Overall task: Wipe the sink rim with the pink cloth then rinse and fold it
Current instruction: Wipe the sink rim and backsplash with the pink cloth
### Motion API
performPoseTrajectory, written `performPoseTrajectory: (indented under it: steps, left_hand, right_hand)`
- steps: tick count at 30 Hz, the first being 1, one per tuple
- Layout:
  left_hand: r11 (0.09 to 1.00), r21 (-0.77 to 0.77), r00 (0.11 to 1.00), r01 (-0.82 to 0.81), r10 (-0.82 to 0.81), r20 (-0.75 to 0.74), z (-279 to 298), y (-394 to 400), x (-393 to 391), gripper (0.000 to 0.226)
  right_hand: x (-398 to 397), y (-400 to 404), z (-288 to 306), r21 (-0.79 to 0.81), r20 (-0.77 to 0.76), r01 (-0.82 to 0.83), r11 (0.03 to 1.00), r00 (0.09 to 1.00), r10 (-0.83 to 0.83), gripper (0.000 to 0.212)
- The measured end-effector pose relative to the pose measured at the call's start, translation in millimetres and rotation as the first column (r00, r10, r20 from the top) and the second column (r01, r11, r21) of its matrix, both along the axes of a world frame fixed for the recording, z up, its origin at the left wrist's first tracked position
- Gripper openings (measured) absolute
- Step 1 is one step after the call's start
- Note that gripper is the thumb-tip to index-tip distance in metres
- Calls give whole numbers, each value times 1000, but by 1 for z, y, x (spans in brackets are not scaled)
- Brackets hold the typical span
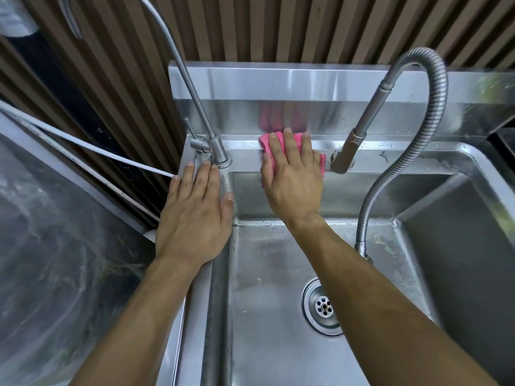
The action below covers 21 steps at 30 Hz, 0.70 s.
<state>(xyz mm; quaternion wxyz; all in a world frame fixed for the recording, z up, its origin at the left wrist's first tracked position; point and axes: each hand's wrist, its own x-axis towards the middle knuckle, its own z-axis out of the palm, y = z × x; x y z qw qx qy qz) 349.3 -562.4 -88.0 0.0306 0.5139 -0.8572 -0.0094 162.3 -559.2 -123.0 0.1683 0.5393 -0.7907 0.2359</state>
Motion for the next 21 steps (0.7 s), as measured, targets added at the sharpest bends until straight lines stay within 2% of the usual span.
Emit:
performPoseTrajectory:
  steps: [9, 14, 19, 21]
  left_hand:
    - [1000, 3, 1000, -2, 2, -27, -1, -1, 0, 75]
    - [1000, 1, 999, 0, 0, -54, 1, 1, -1, 74]
    - [975, -145, 971, 170, -190, -146, 8, 8, -9, 61]
    - [962, -139, 951, 235, -257, -170, 10, 9, -22, 63]
  right_hand:
    - [-4, -4, -6, -48, -80, -1, 999, 997, -3, 51]
    - [-12, 2, 1, -144, -100, -99, 985, 991, 85, 45]
    - [-3, 27, 33, -303, -161, -172, 937, 979, 128, 46]
    - [-1, 48, 50, -342, -150, -200, 918, 976, 157, 49]
